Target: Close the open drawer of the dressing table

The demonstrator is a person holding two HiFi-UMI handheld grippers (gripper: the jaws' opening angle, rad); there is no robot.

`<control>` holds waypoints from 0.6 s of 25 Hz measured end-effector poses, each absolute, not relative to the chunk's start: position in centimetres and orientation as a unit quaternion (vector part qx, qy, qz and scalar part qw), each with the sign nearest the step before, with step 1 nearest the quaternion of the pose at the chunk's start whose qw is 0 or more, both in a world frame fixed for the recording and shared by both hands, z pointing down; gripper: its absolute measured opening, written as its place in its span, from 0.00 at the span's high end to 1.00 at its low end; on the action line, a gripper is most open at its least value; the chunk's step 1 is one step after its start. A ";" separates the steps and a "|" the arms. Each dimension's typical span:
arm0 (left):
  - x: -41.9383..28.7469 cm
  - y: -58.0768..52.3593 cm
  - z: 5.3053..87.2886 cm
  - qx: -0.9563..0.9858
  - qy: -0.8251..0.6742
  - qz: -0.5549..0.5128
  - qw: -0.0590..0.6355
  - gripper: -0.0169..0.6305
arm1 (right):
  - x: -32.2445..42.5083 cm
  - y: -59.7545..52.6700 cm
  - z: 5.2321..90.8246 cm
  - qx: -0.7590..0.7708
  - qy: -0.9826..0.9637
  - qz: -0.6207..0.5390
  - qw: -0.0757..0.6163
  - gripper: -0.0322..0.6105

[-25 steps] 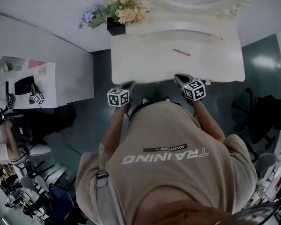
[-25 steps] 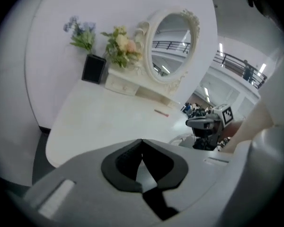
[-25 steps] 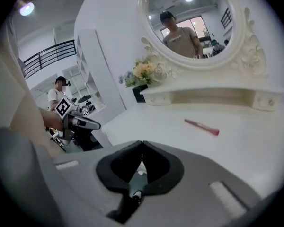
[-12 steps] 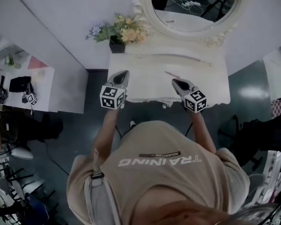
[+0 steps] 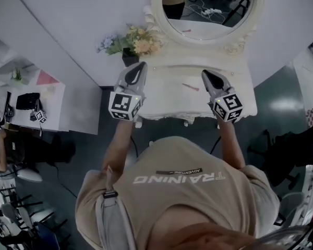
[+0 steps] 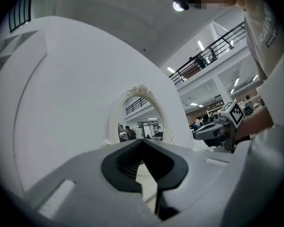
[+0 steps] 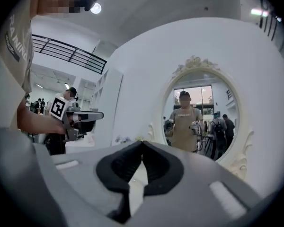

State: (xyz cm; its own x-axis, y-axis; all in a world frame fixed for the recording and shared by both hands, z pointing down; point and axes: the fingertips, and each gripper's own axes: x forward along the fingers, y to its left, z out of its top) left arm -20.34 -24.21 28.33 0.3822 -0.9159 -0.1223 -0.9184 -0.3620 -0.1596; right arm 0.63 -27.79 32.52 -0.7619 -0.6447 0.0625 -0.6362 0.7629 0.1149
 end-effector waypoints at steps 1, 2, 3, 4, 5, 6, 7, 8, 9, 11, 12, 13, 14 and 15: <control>-20.3 -23.8 27.8 -0.822 0.557 0.006 0.114 0.96 | 0.9 -27.7 31.9 0.354 -0.933 -0.053 0.040 0.94; -20.3 -23.5 27.7 -0.820 0.559 0.004 0.119 0.96 | 1.1 -27.6 31.3 0.363 -0.929 -0.061 0.032 0.94; -20.3 -23.2 27.8 -0.819 0.561 0.002 0.118 0.96 | 1.4 -27.4 30.9 0.371 -0.926 -0.065 0.025 0.94; -20.3 -23.1 27.9 -0.818 0.563 0.001 0.116 0.96 | 1.8 -27.2 30.4 0.376 -0.924 -0.068 0.018 0.94; -20.3 -23.0 28.1 -0.817 0.565 0.000 0.113 0.96 | 2.1 -27.1 29.9 0.381 -0.922 -0.071 0.011 0.94; -20.5 -22.9 28.2 -0.815 0.568 -0.002 0.112 0.96 | 2.3 -27.0 29.4 0.385 -0.920 -0.074 0.005 0.94; -20.6 -22.8 28.3 -0.813 0.572 -0.004 0.112 0.96 | 2.4 -26.9 29.1 0.389 -0.918 -0.079 0.001 0.94; -20.9 -22.7 28.5 -0.809 0.576 -0.005 0.114 0.96 | 2.5 -26.8 29.0 0.392 -0.916 -0.081 -0.001 0.94; -21.1 -22.6 28.6 -0.805 0.582 -0.005 0.115 0.96 | 2.5 -26.7 29.0 0.395 -0.915 -0.082 -0.003 0.94; -21.2 -22.4 28.9 -0.801 0.588 0.000 0.112 0.96 | 2.6 -26.5 29.5 0.396 -0.915 -0.079 -0.001 0.94; -21.1 -22.3 29.1 -0.801 0.589 0.001 0.108 0.96 | 2.5 -26.3 29.8 0.394 -0.916 -0.077 0.003 0.94; -21.0 -22.2 29.4 -0.802 0.588 0.000 0.105 0.96 | 2.3 -26.2 30.2 0.392 -0.917 -0.076 0.008 0.94; -21.0 -22.2 29.6 -0.803 0.587 -0.003 0.102 0.96 | 2.1 -26.1 30.6 0.388 -0.918 -0.074 0.014 0.94; -21.0 -22.3 29.9 -0.804 0.586 -0.007 0.099 0.96 | 1.9 -26.0 31.0 0.385 -0.920 -0.073 0.018 0.94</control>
State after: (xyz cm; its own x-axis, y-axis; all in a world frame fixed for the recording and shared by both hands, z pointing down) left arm -21.04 -22.30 29.91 0.3137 -0.9438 -0.1040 -0.9409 -0.2943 -0.1676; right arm 1.87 -26.04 30.98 -0.7032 -0.7107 -0.0220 -0.7053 0.6934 0.1476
